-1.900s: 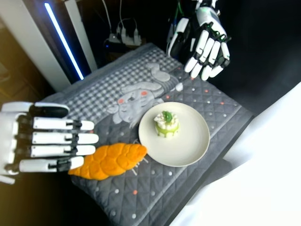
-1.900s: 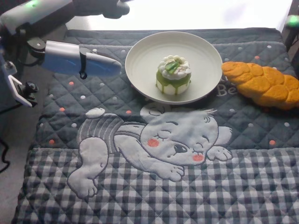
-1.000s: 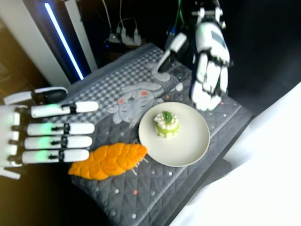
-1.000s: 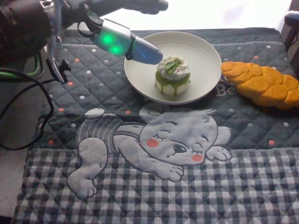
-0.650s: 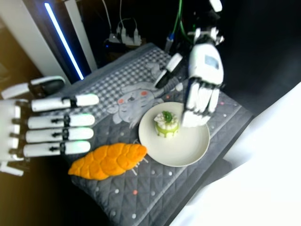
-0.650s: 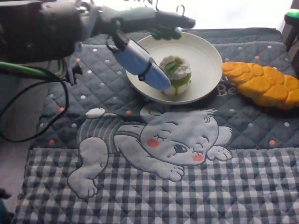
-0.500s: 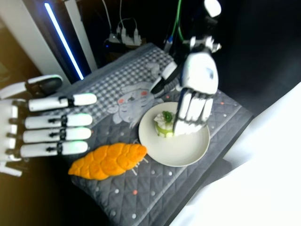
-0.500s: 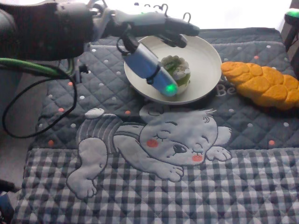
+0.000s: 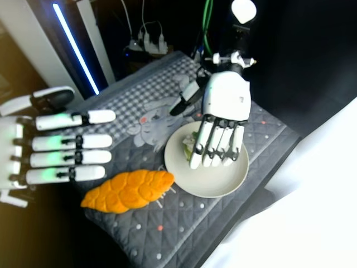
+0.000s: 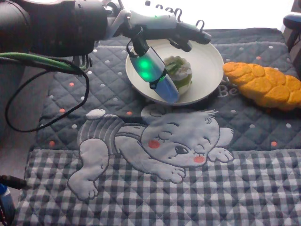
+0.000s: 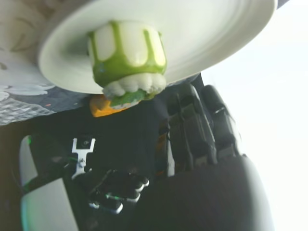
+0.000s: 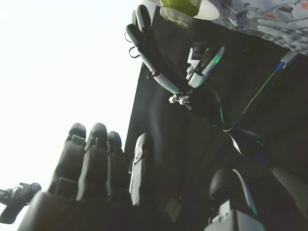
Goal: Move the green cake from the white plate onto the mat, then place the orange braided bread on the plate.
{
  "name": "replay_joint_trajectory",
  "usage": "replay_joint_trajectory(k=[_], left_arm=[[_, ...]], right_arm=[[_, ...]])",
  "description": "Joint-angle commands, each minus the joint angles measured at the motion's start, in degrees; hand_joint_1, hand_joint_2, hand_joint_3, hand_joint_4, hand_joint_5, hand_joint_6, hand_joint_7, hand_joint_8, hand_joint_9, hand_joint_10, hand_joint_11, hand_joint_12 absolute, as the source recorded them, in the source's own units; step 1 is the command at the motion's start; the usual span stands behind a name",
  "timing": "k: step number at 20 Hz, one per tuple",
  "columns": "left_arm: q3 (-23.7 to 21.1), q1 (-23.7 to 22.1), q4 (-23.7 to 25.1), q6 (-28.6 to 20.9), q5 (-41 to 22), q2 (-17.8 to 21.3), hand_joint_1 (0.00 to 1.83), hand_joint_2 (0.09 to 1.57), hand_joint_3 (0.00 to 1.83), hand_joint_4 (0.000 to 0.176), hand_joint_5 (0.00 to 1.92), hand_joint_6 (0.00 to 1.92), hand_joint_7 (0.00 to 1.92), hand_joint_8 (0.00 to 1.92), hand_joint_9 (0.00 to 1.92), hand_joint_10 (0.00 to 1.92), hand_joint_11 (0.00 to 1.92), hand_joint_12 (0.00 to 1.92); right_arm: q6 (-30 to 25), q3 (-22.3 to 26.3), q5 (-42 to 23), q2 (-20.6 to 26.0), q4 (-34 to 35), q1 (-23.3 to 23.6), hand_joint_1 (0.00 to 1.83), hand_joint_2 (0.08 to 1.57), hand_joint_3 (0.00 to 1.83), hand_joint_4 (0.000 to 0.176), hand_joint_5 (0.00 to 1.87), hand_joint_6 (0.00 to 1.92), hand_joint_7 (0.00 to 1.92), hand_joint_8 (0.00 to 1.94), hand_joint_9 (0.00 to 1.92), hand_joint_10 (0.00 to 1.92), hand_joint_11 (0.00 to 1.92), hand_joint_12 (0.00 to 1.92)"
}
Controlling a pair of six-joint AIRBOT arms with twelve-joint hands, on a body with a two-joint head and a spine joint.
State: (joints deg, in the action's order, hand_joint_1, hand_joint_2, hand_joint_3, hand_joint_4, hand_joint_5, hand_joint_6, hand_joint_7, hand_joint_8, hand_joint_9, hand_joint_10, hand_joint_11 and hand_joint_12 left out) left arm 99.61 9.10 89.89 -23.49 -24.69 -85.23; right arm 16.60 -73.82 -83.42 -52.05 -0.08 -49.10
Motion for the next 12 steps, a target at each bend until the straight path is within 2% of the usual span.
replay_joint_trajectory(k=[1, 2, 3, 4, 5, 7, 8, 10, 12], left_arm=[[0.4, -0.3, -0.8, -0.1, 0.9, 0.0, 0.75, 0.69, 0.0, 0.091, 0.23, 0.02, 0.5, 0.01, 0.5, 0.01, 0.03, 0.94], [0.4, -0.2, 0.1, -0.1, 1.6, -0.1, 0.74, 0.71, 0.0, 0.091, 0.24, 0.01, 0.51, 0.0, 0.5, 0.01, 0.03, 0.96], [0.5, 0.0, 1.4, -0.1, 2.5, -0.3, 0.73, 0.74, 0.0, 0.132, 0.27, 0.0, 0.51, 0.0, 0.54, 0.01, 0.05, 1.14], [0.6, 0.1, 1.7, -0.1, 2.9, -0.5, 0.73, 0.74, 0.0, 0.132, 0.27, 0.0, 0.51, 0.0, 0.54, 0.01, 0.05, 1.14], [0.8, 0.4, 1.6, -0.1, 3.0, -0.7, 0.73, 0.75, 0.0, 0.172, 0.31, 0.01, 0.54, 0.01, 0.56, 0.01, 0.04, 1.22], [1.3, 0.7, 1.6, -0.1, 3.3, -1.1, 0.72, 0.77, 0.0, 0.175, 0.32, 0.01, 0.57, 0.01, 0.59, 0.02, 0.04, 1.28], [1.5, 0.9, 1.9, -0.1, 3.5, -1.4, 0.72, 0.84, 0.01, 0.176, 0.33, 0.01, 0.57, 0.0, 0.6, 0.03, 0.0, 1.37], [1.6, 1.2, 2.2, -0.1, 3.7, -1.5, 0.73, 0.87, 0.01, 0.176, 0.34, 0.01, 0.58, 0.01, 0.61, 0.03, 0.0, 1.37], [1.5, 1.4, 2.3, -0.1, 3.8, -1.5, 0.74, 0.97, 0.01, 0.176, 0.38, 0.01, 0.56, 0.0, 0.58, 0.01, 0.0, 1.28]], right_arm=[[-0.3, 0.0, -7.0, 0.5, 2.5, 0.7, 0.1, 1.07, 0.07, 0.173, 0.24, 0.0, 0.05, 0.01, 0.09, 0.01, 0.02, 0.01], [-0.3, 0.0, -7.1, 0.5, 2.5, 0.7, 0.11, 1.07, 0.07, 0.175, 0.24, 0.0, 0.06, 0.01, 0.09, 0.01, 0.03, 0.01], [-0.2, 0.0, -7.1, 0.4, 2.4, 0.7, 0.12, 1.04, 0.04, 0.176, 0.27, 0.01, 0.09, 0.01, 0.12, 0.02, 0.06, 0.03], [-0.2, 0.1, -7.1, 0.4, 2.4, 0.7, 0.12, 1.04, 0.04, 0.176, 0.27, 0.01, 0.09, 0.01, 0.12, 0.02, 0.06, 0.03], [-0.2, 0.1, -7.2, 0.4, 2.4, 0.7, 0.1, 1.05, 0.04, 0.176, 0.27, 0.01, 0.08, 0.0, 0.13, 0.02, 0.07, 0.04], [-0.2, 0.1, -7.3, 0.4, 2.4, 0.7, 0.09, 1.07, 0.05, 0.176, 0.26, 0.0, 0.04, 0.0, 0.1, 0.0, 0.05, 0.04], [-0.2, 0.1, -7.3, 0.4, 2.4, 0.7, 0.1, 1.1, 0.05, 0.176, 0.23, 0.0, 0.04, 0.0, 0.07, 0.0, 0.01, 0.02], [-0.2, 0.1, -7.3, 0.4, 2.4, 0.7, 0.1, 1.1, 0.05, 0.173, 0.23, 0.0, 0.04, 0.0, 0.09, 0.01, 0.01, 0.02], [-0.2, 0.1, -7.3, 0.4, 2.4, 0.7, 0.12, 1.13, 0.05, 0.158, 0.24, 0.0, 0.09, 0.02, 0.1, 0.01, 0.02, 0.03]])
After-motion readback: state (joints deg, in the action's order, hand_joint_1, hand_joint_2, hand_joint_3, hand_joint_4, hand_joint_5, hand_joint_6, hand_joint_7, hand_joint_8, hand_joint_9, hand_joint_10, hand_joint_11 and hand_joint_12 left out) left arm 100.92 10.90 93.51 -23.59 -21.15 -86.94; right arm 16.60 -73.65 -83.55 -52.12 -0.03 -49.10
